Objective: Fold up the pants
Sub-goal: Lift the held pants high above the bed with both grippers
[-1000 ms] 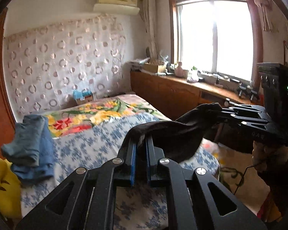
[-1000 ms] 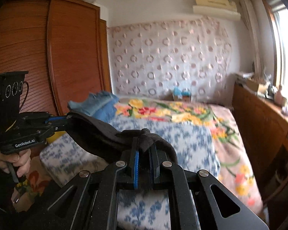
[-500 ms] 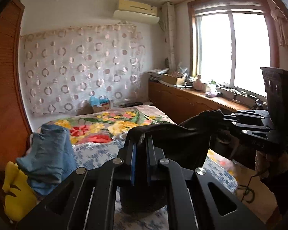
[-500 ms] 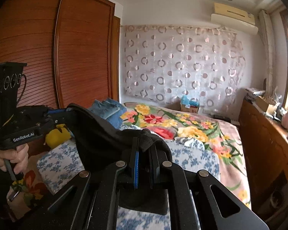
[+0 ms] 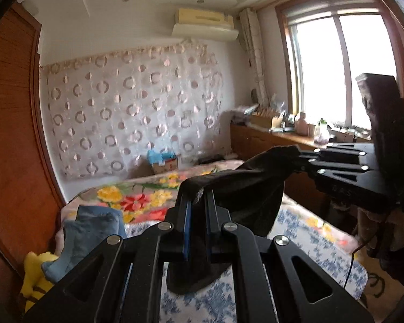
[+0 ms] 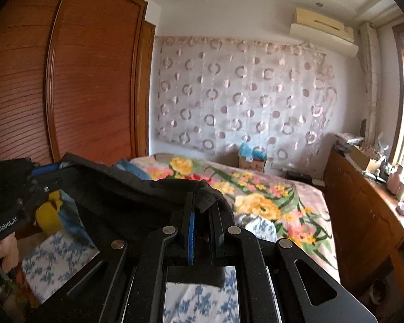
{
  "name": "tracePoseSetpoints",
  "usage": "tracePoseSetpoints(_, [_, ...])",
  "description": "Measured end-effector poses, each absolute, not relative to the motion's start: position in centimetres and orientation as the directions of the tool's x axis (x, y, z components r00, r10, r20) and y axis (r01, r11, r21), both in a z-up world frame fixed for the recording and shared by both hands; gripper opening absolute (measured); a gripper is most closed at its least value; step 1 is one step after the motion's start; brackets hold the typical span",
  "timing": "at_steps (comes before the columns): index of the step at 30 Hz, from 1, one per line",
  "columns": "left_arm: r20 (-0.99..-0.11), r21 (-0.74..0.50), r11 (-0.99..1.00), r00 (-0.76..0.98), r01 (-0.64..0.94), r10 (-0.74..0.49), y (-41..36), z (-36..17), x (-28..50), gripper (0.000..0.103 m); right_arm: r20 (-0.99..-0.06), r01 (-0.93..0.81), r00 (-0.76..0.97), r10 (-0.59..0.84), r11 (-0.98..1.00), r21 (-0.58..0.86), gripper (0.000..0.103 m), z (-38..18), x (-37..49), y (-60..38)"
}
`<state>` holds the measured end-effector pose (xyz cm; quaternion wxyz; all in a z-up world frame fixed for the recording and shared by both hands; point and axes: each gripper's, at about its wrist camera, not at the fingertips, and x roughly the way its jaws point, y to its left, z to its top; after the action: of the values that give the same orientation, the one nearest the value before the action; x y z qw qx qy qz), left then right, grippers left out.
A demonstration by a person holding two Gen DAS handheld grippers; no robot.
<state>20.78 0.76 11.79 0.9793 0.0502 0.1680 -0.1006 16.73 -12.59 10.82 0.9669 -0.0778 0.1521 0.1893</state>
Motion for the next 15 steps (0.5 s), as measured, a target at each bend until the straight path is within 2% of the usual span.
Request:
tracePoseSetpoints(7, [-0.457,0.049,0.969,0.868,0.243,-0.194,1.0,7.0,19.3,0.009,-0.417,-0.452,0.824,0.384,0.889,-0.073,0.008,5.9,15.5,-12.2])
tracePoseSetpoints(15, [-0.505,0.053,0.96,0.837,0.275,-0.211,0.3,6.2,16.7,0.009,-0.472,-0.486,0.784,0.403,0.872,-0.062,0.008,3.4,11.8,-12.1])
